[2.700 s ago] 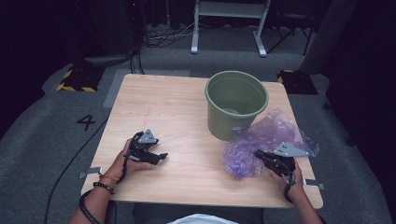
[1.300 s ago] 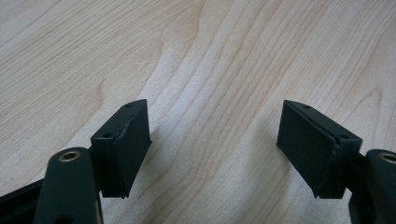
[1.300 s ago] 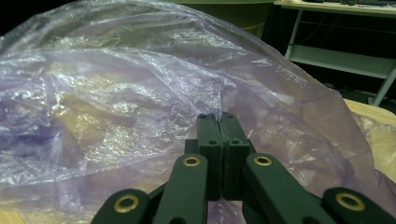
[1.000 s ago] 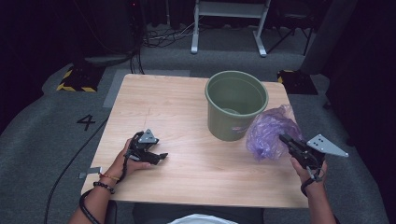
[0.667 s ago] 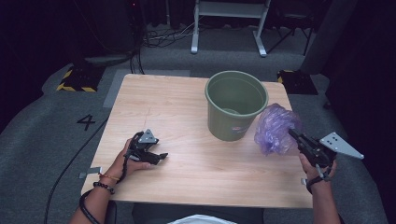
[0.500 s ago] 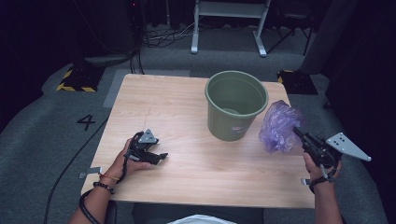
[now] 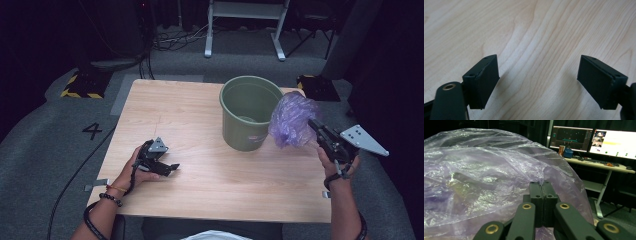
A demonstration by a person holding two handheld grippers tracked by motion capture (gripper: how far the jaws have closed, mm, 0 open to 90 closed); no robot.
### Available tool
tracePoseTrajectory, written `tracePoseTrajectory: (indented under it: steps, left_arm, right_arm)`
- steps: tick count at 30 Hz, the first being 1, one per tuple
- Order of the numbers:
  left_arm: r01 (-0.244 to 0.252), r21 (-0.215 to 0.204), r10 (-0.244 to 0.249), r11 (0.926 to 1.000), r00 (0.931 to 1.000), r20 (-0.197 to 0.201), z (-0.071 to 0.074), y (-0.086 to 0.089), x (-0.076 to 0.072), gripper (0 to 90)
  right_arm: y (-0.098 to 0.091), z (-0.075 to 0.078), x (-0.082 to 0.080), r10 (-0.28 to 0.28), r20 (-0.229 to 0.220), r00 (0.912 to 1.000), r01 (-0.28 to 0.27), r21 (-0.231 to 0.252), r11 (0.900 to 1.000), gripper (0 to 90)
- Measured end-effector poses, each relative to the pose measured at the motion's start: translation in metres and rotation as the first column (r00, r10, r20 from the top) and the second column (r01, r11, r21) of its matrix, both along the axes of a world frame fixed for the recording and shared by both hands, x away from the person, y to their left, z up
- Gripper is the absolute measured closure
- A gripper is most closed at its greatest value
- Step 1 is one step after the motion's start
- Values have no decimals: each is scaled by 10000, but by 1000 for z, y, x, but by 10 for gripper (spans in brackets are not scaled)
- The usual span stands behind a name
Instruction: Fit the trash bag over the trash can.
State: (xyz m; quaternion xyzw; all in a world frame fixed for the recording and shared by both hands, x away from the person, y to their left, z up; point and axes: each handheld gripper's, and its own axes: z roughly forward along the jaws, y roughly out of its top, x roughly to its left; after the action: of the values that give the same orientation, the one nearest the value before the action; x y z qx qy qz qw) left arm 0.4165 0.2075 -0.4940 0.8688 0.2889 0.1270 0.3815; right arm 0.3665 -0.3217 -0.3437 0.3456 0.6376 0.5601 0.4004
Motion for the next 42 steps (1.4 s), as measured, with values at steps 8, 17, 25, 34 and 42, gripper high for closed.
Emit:
tracePoseTrajectory:
  steps: [8,17,25,34,42]
  left_arm:
    - [-4,-458,30,9990,9984,562,22,-6,0,169]
    - [165,-1387,21,9902,9911,1330,60,-19,9,166]
    - [959,-2278,-393,9690,9697,2411,116,-47,16,167]
    - [2275,-2281,-1473,9467,9354,3215,161,-103,18,166]
    - [2527,-2085,-1674,9448,9194,3560,175,-151,21,161]
  right_arm:
    - [22,9,20,-177,-61,9998,173,-605,9980,895]
    - [45,11,40,-498,-152,9986,476,-1227,9913,894]
    - [66,10,53,-514,-242,9984,460,-1871,9813,893]
    - [84,9,64,-681,-303,9972,596,-2242,9727,892]
    - [94,5,66,-583,-356,9977,480,-2437,9687,886]
